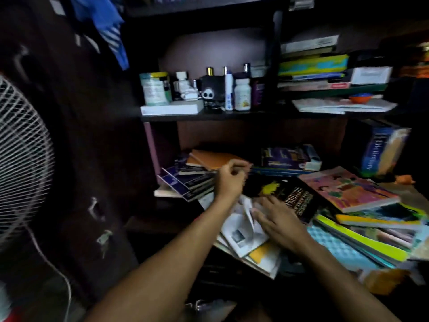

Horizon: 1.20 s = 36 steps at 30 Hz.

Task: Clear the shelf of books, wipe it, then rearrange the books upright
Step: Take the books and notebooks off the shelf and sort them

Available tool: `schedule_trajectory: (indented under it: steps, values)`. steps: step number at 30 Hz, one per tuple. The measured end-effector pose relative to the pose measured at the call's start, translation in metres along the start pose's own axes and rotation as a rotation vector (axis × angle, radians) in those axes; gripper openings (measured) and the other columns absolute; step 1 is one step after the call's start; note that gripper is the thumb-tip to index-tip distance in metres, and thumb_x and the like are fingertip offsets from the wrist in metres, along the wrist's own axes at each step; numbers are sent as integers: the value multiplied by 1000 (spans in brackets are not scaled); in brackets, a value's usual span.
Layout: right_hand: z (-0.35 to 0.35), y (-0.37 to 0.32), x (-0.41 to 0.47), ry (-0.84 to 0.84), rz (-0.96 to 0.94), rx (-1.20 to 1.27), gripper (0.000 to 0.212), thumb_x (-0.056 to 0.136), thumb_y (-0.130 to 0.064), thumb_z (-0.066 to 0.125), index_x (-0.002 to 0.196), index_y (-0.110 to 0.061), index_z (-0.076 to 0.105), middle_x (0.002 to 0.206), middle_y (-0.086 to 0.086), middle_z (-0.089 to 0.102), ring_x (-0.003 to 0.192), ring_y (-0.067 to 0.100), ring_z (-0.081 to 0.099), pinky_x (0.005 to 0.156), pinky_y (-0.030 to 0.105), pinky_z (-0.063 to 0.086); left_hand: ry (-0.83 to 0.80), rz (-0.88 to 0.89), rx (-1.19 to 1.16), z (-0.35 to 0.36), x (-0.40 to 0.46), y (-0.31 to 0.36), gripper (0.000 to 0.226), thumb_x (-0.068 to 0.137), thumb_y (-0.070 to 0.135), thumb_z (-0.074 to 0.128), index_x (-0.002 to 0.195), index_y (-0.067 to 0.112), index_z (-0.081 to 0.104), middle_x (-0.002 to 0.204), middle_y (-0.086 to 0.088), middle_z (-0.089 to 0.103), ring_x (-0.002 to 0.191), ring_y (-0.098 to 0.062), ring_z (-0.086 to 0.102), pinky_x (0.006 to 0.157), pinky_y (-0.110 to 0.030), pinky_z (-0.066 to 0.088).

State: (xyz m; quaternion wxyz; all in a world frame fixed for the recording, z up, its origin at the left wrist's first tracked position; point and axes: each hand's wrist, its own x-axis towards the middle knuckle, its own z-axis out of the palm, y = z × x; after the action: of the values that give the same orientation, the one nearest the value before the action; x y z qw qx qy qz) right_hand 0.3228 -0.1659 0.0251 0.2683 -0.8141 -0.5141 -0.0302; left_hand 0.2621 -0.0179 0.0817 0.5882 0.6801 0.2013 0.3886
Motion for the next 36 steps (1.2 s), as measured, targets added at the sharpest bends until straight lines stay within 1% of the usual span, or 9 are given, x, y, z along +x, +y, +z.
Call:
schedule_trajectory:
  steps: [3, 6, 11, 14, 16, 21, 26, 30, 36]
  values:
    - [18, 5, 16, 38, 5, -142, 74, 84, -79, 16, 131, -38, 58, 136, -8, 57, 124, 23, 53, 101, 36, 35, 180, -17, 8, -80, 7, -10, 12, 97, 10, 61, 93, 19, 68, 91, -5, 71, 72, -10, 64, 73, -32, 54]
    - [22, 12, 20, 115, 9, 56, 78, 89, -83, 16, 122, -34, 66, 128, -6, 64, 118, 23, 58, 99, 40, 43, 364, 1, 398, -139, 8, -38, 9, 91, 20, 67, 98, 25, 69, 100, 2, 71, 91, -14, 66, 87, -35, 54]
    - [19, 10, 13, 163, 44, 181, 80, 91, -80, 16, 138, -30, 56, 137, -2, 59, 122, 21, 54, 102, 39, 41, 83, 61, 1093, -166, -5, -80, 95, 70, 4, 67, 155, 29, 31, 159, -4, 26, 141, -31, 29, 117, -45, 32]
    - [18, 10, 9, 186, 48, 269, 73, 92, -79, 18, 143, -36, 49, 137, -5, 57, 115, 12, 53, 101, 41, 40, 33, 137, 1183, -163, 4, -74, 112, 75, 20, 74, 159, 38, 3, 168, 4, 2, 152, -23, 7, 122, -51, 19]
    - [19, 12, 7, 207, 56, 327, 69, 92, -79, 22, 145, -40, 43, 134, -8, 56, 104, 4, 49, 98, 38, 38, 18, 215, 1231, -161, 23, -60, 116, 74, 37, 80, 159, 39, 1, 169, 5, 1, 152, -20, 7, 121, -52, 20]
    - [18, 15, 5, 229, 109, 347, 61, 88, -71, 42, 144, -46, 39, 144, -12, 50, 131, 12, 45, 104, 42, 43, -247, 171, 1438, -145, 74, -15, 119, 71, 64, 77, 159, 42, 0, 169, 11, 1, 155, -17, 4, 120, -56, 20]
    - [16, 12, 6, 240, 104, 331, 51, 94, -49, 57, 143, -38, 46, 141, -11, 53, 128, 10, 46, 103, 35, 41, -401, 210, 1575, -121, 105, -14, 86, 93, 38, 62, 159, 40, 7, 168, 5, 12, 154, -26, 17, 117, -56, 30]
    - [16, 12, 7, 220, 115, 316, 54, 89, -53, 52, 140, -35, 51, 134, -13, 57, 124, 7, 47, 100, 32, 41, -313, 341, 1624, -110, 115, 4, 59, 91, 24, 59, 144, 34, 37, 139, -1, 53, 118, -34, 60, 85, -47, 53]
    - [17, 11, 6, 232, 128, 291, 51, 89, -50, 55, 137, -35, 54, 129, -11, 60, 121, 9, 50, 99, 31, 42, -71, 450, 1572, -127, 118, 24, 60, 90, 26, 62, 145, 39, 41, 138, 2, 60, 110, -36, 65, 82, -46, 53]
